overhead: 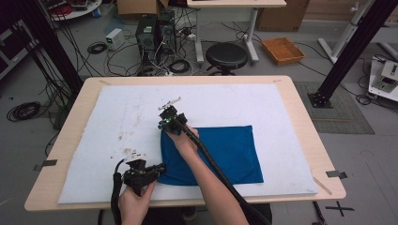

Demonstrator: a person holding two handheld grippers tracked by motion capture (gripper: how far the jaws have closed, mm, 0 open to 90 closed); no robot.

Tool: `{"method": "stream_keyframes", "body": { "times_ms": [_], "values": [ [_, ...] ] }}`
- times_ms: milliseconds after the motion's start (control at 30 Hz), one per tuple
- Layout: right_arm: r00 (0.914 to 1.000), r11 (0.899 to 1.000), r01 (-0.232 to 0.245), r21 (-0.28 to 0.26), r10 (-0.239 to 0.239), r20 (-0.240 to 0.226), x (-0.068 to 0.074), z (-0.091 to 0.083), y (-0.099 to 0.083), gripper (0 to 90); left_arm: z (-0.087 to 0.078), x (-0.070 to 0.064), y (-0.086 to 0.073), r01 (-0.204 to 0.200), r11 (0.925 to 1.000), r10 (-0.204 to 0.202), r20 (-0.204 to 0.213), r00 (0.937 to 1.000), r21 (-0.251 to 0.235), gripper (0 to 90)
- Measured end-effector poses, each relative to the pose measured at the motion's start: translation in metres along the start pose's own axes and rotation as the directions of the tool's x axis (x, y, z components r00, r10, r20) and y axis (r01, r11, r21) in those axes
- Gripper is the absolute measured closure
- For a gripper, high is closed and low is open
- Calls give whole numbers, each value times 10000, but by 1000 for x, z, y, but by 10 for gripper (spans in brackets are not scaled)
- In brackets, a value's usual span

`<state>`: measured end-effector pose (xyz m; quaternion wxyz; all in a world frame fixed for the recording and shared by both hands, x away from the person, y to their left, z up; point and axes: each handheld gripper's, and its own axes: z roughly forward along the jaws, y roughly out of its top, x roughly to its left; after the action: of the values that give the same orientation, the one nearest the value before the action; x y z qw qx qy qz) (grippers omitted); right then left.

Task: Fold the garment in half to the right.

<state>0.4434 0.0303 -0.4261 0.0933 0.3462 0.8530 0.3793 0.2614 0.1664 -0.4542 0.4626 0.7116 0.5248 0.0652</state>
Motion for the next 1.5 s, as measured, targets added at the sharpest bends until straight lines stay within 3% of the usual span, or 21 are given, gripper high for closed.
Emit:
{"method": "stream_keyframes", "body": {
  "times_ms": [133, 233, 367, 433, 700, 900, 1100, 1200, 1500],
  "values": [
    [9992, 9986, -246, -459, 231, -330, -9, -20, 4, 875, -5, -9, 6, -293, 9991, 297, 141, 9995, -293, 853],
    [9976, 9961, -359, -804, 309, -626, -18, -39, 5, 875, -6, -24, 14, -635, 9967, 656, 412, 9970, -509, 854],
    [9963, 9934, -386, -1082, 299, -801, -36, -67, 3, 875, -1, -50, 25, -1217, 9904, 1266, 773, 9889, -655, 855],
    [9959, 9926, -373, -1157, 274, -865, -46, -82, -1, 874, 5, -63, 29, -1321, 9884, 1396, 1060, 9845, -746, 855],
    [9961, 9908, -384, -1297, 277, -832, -90, -133, -23, 874, 41, -109, 40, -1517, 9860, 1631, 2138, 9632, -686, 854],
    [9964, 9900, -722, -1211, 662, -529, -123, -160, -51, 875, 78, -135, 42, -1570, 9868, 1616, 2714, 9488, -384, 854],
    [9940, 9870, -1091, -1176, 1073, -221, -152, -179, -77, 877, 107, -158, 44, -1820, 9832, 1783, 2945, 9389, -150, 855],
    [9926, 9859, -1212, -1151, 1211, -79, -163, -183, -87, 877, 122, -167, 44, -1759, 9844, 1675, 3077, 9366, -4, 855],
    [9906, 9908, -1159, -694, 1204, 645, -179, -190, -107, 877, 151, -188, 41, -1902, 9812, 1689, 3310, 9284, 327, 854]
  ]
}}
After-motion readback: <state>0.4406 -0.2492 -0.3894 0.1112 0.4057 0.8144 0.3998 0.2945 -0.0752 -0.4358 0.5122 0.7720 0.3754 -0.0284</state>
